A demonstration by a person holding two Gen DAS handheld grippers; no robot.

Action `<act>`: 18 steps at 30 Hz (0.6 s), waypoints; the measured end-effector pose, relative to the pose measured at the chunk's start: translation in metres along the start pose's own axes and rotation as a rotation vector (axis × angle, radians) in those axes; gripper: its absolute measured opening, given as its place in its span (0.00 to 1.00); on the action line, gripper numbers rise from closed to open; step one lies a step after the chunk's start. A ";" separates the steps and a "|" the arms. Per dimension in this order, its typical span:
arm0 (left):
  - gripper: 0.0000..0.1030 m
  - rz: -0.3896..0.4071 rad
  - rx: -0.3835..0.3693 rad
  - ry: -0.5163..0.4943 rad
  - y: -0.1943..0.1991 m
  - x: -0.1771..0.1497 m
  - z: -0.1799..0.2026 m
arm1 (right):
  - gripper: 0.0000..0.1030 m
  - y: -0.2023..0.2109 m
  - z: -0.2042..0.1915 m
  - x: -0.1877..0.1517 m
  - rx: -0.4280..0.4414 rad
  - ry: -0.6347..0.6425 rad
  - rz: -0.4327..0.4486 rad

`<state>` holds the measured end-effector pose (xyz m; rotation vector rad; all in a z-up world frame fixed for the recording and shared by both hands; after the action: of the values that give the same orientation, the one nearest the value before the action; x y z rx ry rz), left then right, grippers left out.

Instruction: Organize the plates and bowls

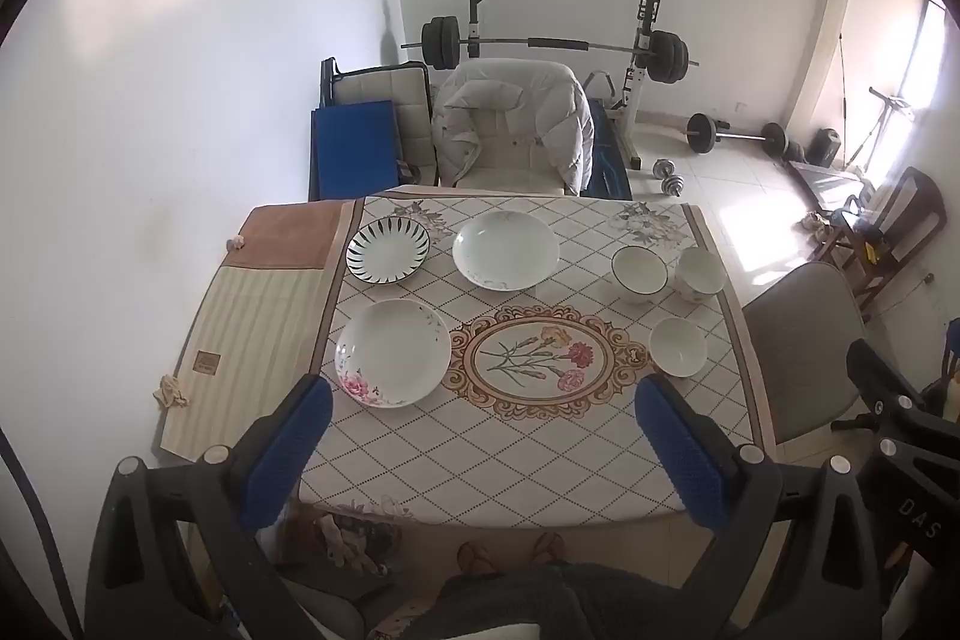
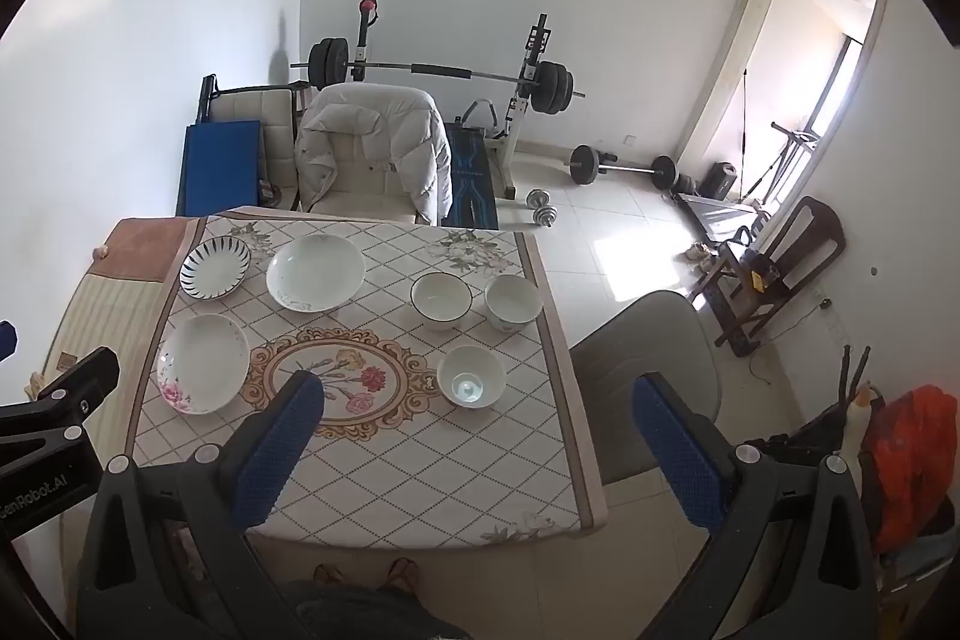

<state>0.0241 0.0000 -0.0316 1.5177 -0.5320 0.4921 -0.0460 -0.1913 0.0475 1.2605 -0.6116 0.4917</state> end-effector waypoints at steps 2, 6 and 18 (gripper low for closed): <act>1.00 -0.001 0.002 0.000 0.000 0.000 0.001 | 1.00 0.000 0.000 0.000 0.001 -0.001 0.000; 1.00 0.001 0.000 -0.002 0.001 0.000 0.002 | 1.00 0.002 -0.001 0.001 0.001 -0.005 0.000; 1.00 0.009 0.001 -0.006 0.002 -0.002 0.014 | 1.00 0.009 -0.004 0.004 0.001 -0.006 0.007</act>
<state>0.0212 -0.0138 -0.0319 1.5184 -0.5441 0.4949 -0.0481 -0.1854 0.0561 1.2615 -0.6210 0.4941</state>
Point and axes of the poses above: each gripper's, at about its wrist camera, not at the fingertips, and y roughly against the way its jaws point, z to its right, x to its top, the point moved 4 cm from there along -y, roughly the way its jaws point, and after that the axes turned 1 degree about y, right-handed, at the moved point
